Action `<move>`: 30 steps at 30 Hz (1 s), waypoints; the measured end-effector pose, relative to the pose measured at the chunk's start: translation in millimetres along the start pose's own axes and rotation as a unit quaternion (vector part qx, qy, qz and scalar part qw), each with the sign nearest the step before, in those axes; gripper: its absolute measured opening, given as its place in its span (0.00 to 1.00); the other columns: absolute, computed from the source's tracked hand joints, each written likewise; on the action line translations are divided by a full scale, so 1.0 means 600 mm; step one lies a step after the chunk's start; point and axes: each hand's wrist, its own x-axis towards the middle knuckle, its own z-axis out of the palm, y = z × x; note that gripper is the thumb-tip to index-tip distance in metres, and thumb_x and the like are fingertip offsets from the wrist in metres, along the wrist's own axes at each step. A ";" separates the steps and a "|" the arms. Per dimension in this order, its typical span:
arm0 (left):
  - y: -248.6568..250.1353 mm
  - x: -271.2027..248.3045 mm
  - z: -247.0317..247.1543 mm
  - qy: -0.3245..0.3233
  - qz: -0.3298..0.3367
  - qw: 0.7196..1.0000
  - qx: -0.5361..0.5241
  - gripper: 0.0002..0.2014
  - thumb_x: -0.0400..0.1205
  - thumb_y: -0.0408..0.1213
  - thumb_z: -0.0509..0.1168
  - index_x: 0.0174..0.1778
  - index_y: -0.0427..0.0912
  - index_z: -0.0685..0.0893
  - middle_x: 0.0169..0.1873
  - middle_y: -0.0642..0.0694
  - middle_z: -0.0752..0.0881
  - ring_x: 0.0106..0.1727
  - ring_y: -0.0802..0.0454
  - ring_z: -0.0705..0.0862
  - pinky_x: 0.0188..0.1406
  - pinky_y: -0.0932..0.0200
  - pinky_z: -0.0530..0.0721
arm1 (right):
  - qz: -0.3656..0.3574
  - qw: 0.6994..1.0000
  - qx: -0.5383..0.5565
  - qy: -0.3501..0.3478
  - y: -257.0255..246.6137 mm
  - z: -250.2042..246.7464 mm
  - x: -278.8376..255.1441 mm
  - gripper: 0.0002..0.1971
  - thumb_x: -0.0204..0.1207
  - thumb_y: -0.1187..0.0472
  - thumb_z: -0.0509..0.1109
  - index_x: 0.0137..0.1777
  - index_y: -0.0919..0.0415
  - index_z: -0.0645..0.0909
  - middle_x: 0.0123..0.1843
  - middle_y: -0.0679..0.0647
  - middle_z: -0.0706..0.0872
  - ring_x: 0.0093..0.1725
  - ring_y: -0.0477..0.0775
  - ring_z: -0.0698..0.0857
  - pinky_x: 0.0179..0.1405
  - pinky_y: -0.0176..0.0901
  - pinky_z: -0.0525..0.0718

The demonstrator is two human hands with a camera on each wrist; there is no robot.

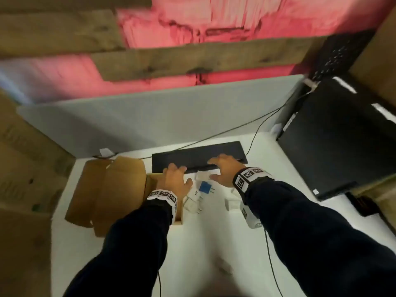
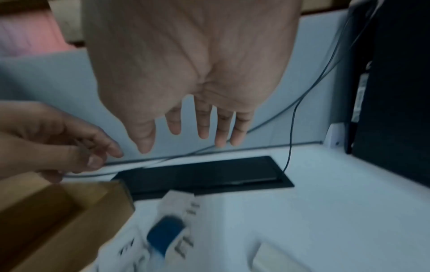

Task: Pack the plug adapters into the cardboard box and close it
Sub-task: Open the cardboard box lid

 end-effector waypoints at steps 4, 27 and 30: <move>-0.010 -0.003 0.044 -0.017 -0.067 0.997 -0.039 0.32 0.84 0.47 0.67 0.84 0.50 0.65 0.66 0.39 0.84 0.60 0.39 0.87 0.61 0.40 0.89 | -0.020 0.998 -0.022 -0.059 0.008 0.048 0.039 0.27 0.79 0.52 0.68 0.78 0.42 0.68 0.75 0.58 0.72 0.73 0.65 0.73 0.67 0.63 0.80; 0.006 -0.060 0.139 -0.019 -0.012 0.988 -0.153 0.28 0.87 0.39 0.61 0.84 0.62 0.68 0.62 0.47 0.91 0.57 0.45 0.90 0.65 0.46 0.89 | -0.094 0.984 -0.148 0.006 0.043 0.162 0.022 0.27 0.67 0.43 0.78 0.66 0.45 0.79 0.86 0.62 0.50 0.80 0.73 0.53 0.78 0.69 0.60; -0.006 -0.071 0.141 -0.031 0.036 0.987 -0.152 0.28 0.87 0.39 0.61 0.81 0.67 0.66 0.62 0.47 0.91 0.57 0.45 0.90 0.64 0.45 0.89 | -0.075 0.981 -0.176 0.031 0.032 0.169 -0.004 0.23 0.65 0.42 0.80 0.59 0.46 0.84 0.83 0.62 0.58 0.76 0.70 0.57 0.75 0.67 0.64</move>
